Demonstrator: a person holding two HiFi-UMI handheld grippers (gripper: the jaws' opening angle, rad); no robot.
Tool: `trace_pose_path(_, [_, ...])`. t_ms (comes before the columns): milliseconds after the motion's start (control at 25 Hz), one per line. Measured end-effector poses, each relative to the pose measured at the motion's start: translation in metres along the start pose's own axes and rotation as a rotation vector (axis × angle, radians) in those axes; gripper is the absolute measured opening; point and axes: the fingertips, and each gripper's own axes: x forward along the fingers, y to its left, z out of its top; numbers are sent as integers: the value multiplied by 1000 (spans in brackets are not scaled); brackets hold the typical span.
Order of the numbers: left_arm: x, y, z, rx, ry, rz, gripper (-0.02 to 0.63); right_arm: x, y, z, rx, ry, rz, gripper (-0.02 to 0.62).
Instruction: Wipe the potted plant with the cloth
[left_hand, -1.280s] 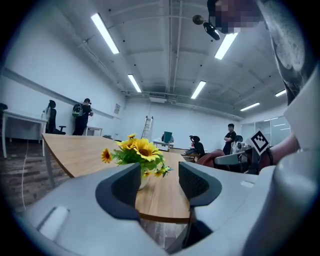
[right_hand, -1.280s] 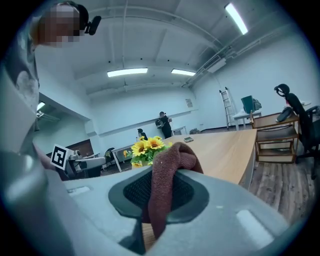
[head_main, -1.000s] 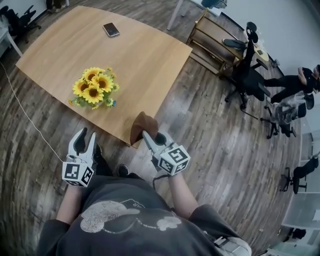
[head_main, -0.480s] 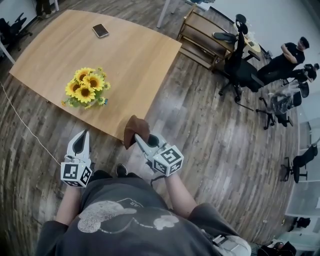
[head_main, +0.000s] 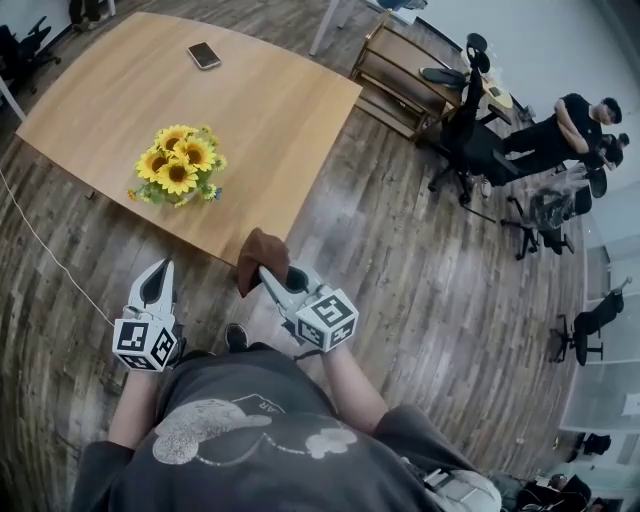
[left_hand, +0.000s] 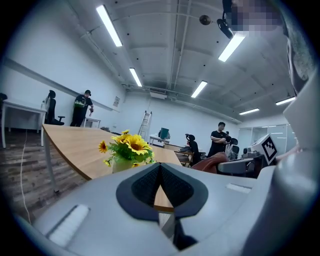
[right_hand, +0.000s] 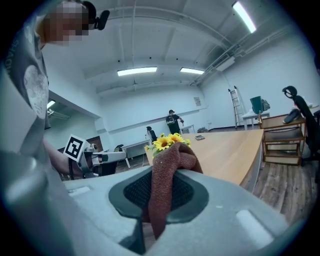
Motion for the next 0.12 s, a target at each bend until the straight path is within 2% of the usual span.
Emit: trace_pose_path(120, [-11, 12, -10, -15, 17, 36, 17, -1, 10, -6, 14, 6, -4, 44])
